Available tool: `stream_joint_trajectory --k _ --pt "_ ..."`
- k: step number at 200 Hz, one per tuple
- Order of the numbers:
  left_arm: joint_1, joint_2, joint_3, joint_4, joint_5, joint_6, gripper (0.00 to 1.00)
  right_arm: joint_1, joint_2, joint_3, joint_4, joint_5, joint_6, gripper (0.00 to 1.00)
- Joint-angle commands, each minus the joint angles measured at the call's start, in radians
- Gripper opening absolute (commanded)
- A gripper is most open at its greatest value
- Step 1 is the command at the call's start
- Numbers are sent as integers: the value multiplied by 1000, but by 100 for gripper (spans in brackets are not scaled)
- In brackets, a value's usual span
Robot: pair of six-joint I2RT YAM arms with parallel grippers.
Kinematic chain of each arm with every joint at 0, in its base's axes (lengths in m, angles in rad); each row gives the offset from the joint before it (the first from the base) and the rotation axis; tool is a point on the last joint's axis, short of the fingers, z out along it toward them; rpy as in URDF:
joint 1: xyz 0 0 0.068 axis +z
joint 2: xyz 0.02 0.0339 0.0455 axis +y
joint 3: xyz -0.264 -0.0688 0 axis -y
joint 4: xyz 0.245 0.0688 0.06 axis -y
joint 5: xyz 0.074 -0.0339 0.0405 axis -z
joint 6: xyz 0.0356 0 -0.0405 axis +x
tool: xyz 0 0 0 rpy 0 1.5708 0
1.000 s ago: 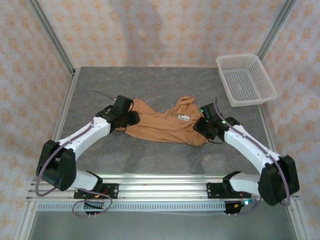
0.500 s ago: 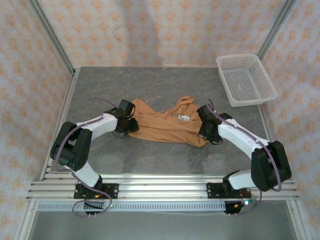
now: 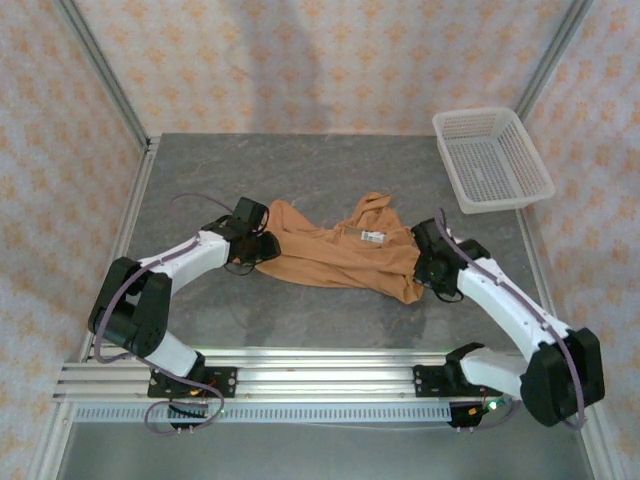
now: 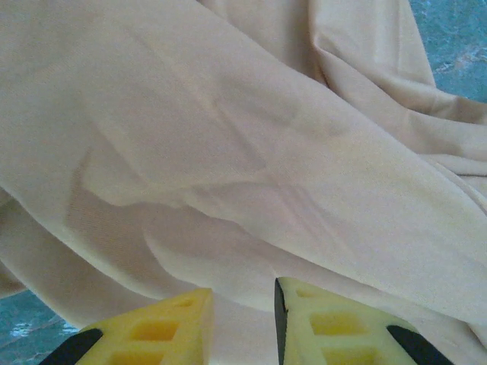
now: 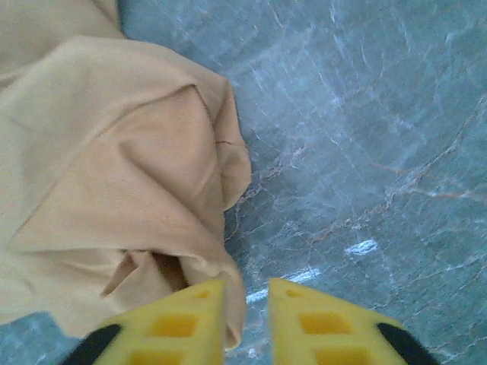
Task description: Fold the inside-out t-shirt
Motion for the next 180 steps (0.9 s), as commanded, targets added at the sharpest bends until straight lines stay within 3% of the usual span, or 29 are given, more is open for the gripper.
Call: stream_joint_trajectory --k 1,39,94,122,136,156,180 --pt "-14 -5 -2 0 0 0 28 26 -32 44 -60 7 25 30" --pt "-9 -1 5 -26 -28 -8 31 101 37 51 -11 -35 62 35" --pt "26 -31 25 -97 -66 14 35 104 197 82 66 -7 20 37" --pt "63 -62 26 -134 -91 32 44 104 246 91 101 -14 8 37" --pt "87 -69 28 -146 -93 41 47 104 256 90 110 -13 3 29" --pt "122 -70 40 -176 -115 63 48 104 247 100 85 6 1 0" --pt "174 -67 59 -203 -145 83 48 102 179 113 35 43 -4 0"
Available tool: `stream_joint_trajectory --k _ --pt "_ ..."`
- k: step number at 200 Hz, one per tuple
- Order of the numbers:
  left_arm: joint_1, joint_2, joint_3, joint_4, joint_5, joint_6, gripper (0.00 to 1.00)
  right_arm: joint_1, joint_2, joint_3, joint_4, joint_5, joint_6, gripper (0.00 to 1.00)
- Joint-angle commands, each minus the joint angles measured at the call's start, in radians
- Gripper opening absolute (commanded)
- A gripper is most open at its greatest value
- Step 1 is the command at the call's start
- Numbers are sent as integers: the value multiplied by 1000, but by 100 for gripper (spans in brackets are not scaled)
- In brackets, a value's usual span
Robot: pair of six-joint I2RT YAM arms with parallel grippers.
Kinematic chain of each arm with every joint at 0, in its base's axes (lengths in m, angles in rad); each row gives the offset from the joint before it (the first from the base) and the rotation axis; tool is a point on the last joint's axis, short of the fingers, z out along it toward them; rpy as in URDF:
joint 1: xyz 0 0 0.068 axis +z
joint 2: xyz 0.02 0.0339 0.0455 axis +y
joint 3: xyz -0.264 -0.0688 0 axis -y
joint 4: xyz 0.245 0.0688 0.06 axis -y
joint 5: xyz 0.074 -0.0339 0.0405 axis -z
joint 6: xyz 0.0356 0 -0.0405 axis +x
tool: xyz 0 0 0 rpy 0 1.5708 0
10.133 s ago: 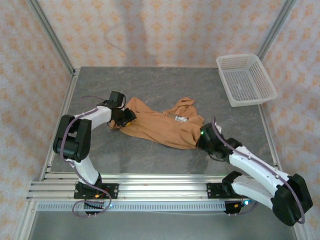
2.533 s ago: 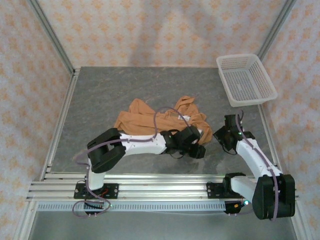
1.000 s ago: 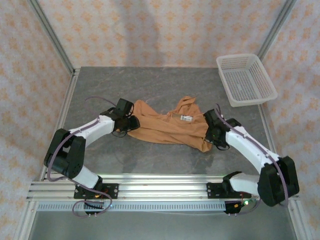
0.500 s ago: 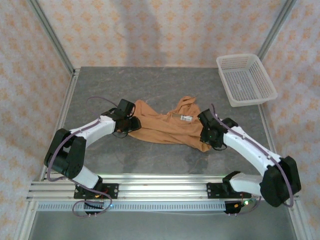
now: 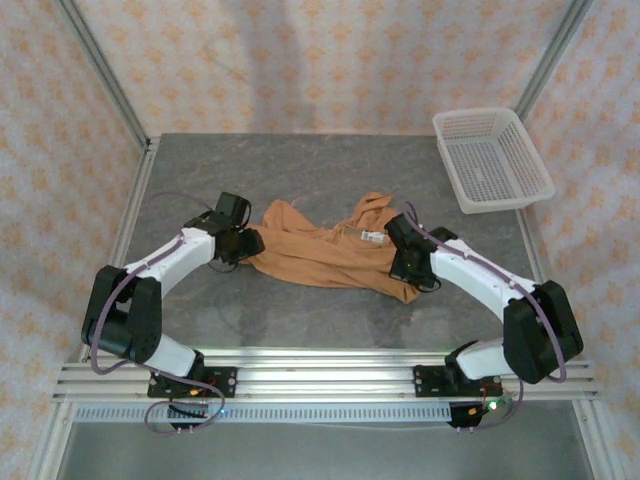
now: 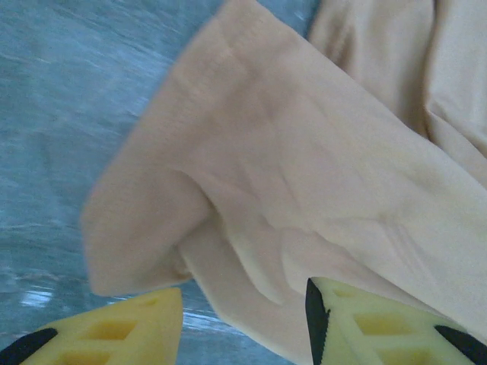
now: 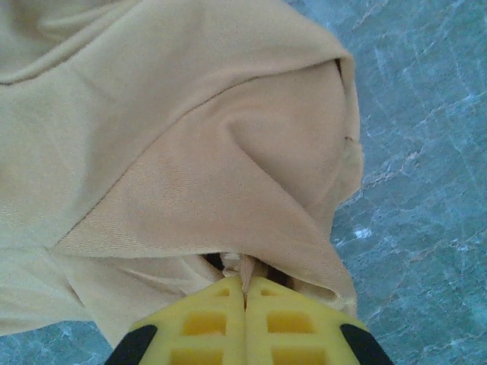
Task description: Fold the inside-out t-shirt
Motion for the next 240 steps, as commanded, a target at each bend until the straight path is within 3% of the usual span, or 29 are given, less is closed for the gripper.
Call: stream_joint_trajectory --k 1,61,107,140,178,240 --pt "47 -16 38 -68 -64 42 48 1 -74 41 -57 71 -12 0" --pt "172 5 22 -48 8 50 49 -99 -331 34 -128 155 30 0" --pt "179 14 -22 11 87 34 48 -387 -553 -53 -137 137 68 0" --pt "147 17 -42 50 139 19 48 -509 -581 -112 -72 63 100 0" --pt "40 26 -83 170 222 -45 49 -526 -485 -142 6 -32 107 0" --pt "-22 143 -105 365 335 -134 48 -526 -481 -139 19 -43 74 0"
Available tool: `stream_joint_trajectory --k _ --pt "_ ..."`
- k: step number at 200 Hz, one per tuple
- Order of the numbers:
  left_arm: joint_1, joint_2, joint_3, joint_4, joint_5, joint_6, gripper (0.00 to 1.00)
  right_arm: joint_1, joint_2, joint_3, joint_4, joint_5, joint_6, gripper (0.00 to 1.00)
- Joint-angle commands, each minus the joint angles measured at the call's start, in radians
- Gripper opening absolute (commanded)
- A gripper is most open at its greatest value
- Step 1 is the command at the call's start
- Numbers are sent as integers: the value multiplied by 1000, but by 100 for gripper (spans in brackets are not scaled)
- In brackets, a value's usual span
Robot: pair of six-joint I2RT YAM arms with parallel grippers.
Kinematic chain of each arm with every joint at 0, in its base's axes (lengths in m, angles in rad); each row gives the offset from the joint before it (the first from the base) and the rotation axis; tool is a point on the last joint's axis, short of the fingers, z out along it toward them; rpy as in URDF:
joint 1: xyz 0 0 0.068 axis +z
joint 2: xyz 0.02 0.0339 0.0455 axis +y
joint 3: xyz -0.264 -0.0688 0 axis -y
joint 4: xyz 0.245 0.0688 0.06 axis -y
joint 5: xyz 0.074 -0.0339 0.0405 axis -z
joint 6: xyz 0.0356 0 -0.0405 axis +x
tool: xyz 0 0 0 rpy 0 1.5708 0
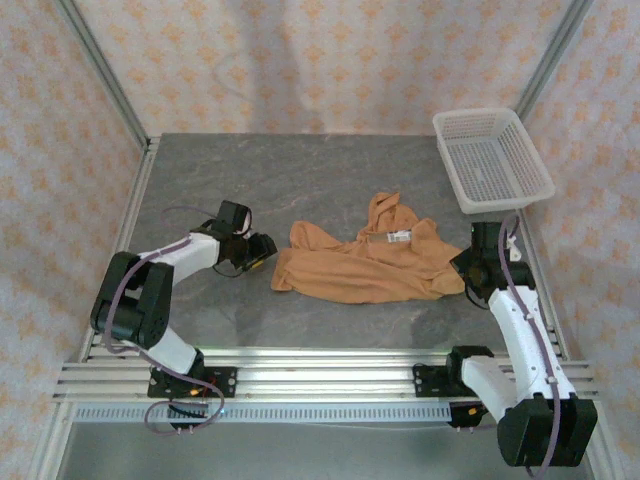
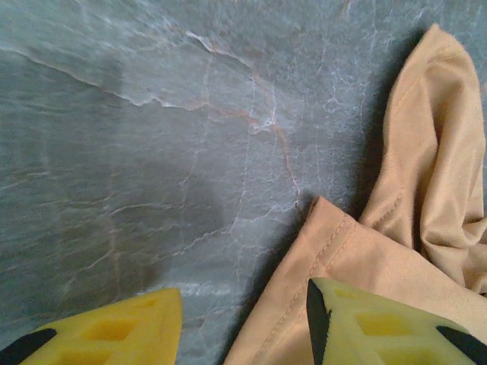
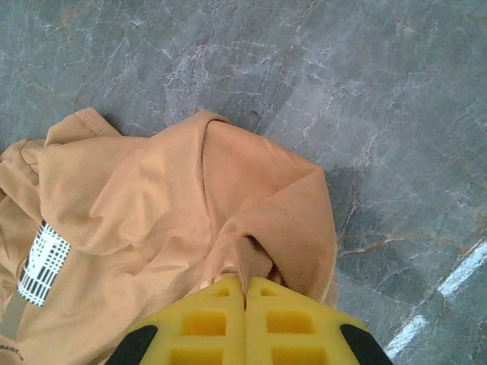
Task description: Fold the inside-out t-shirt
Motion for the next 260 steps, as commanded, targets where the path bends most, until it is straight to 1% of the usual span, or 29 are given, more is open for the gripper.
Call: stream_joint_trajectory --k 1,41,71,87,96,109,122,153,163,175,193,202,210,232,260 --pt "-29 40 0 100 47 -48 48 -5 -8 0 18 -11 -16 0" --pt "-64 95 52 103 32 -62 47 -5 10 -17 41 -46 -22 0" --pt "-91 137 97 74 1 -61 40 -5 23 -23 54 -67 -29 0" --pt "-114 161 118 64 -13 -60 38 -5 27 -30 61 -71 -32 0" --pt "-128 174 134 44 -31 -56 32 -5 29 -34 65 -76 -34 0" --pt "-148 192 167 -2 -59 -40 17 -5 33 -37 69 -81 -39 0" --pt "-158 197 193 -53 -87 -24 0 -5 38 -41 70 -86 -45 0" --pt "-157 134 278 -197 -150 17 0 -5 57 -9 64 -119 -69 0" --pt "-147 101 336 -267 -172 42 0 -5 65 31 57 -134 -79 0" --pt "-124 65 444 -362 -193 77 0 -5 82 107 33 -135 -101 0" --pt "-54 16 623 -488 -210 129 0 -5 123 278 -26 -123 -146 0" --pt "-10 -1 716 -540 -218 136 0 -5 145 375 -51 -116 -167 0" --pt "30 -13 799 -581 -217 171 0 -6 166 462 -73 -108 -181 0" --pt "120 -38 985 -646 -218 188 0 -13 225 692 -125 -88 -211 0" --pt "183 -62 1155 -686 -223 205 0 -47 286 932 -162 -103 -207 0"
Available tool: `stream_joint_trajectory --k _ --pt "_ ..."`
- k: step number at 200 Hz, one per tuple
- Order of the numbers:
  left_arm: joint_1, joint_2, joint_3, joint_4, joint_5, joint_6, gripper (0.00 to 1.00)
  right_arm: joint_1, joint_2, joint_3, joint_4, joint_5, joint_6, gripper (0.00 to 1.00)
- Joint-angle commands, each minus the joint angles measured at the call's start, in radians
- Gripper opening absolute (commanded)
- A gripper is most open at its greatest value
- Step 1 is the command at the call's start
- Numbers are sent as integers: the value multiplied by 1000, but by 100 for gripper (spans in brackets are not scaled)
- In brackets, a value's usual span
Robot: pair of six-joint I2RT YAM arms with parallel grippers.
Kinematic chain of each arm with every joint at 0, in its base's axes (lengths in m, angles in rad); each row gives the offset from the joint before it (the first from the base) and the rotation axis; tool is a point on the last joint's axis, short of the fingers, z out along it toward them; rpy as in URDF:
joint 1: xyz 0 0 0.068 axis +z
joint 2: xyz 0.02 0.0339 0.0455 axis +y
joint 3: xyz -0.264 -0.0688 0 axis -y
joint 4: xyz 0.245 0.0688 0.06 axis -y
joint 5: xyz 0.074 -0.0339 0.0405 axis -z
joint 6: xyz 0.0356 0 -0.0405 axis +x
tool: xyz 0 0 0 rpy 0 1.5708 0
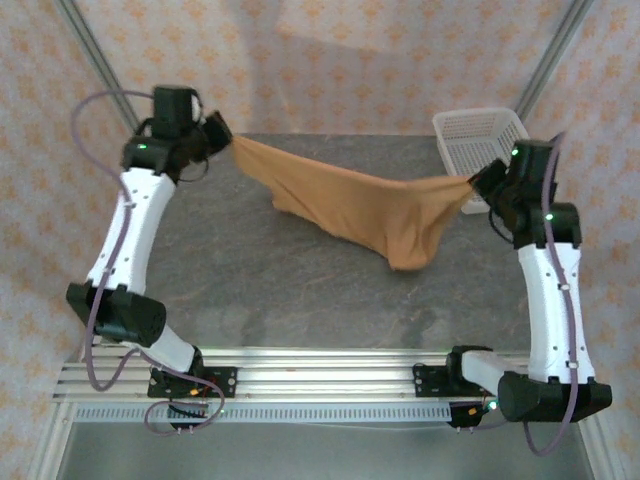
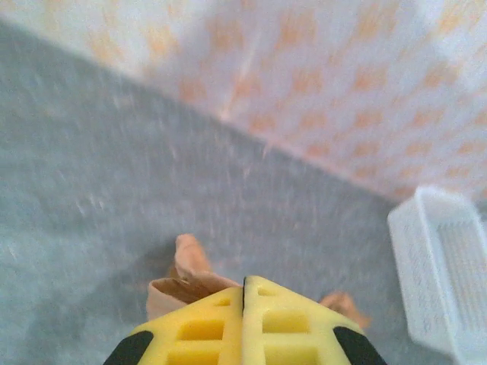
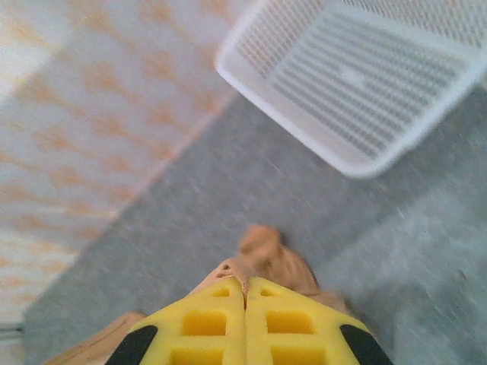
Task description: Fold the inside-out t-shirt
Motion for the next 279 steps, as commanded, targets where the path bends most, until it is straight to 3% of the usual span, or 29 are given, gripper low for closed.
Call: stream_joint_trajectory --k 1,54,109,171,214,279 --pt "29 -32 112 -141 -29 50 0 -32 34 155 -84 18 -29 0" --pt "90 -79 269 -138 15 22 0 -40 193 482 -95 -140 29 0" --pt "90 -106 294 -107 124 9 0 -40 251 515 23 -387 110 0" --pt "90 -117 380 -143 90 42 0 -40 359 802 -78 -388 98 0" --pt "90 -306 277 -31 14 38 0 -40 249 798 -41 -390 85 0" --pt "90 -458 276 -24 -50 84 0 -40 166 885 -86 -328 47 0"
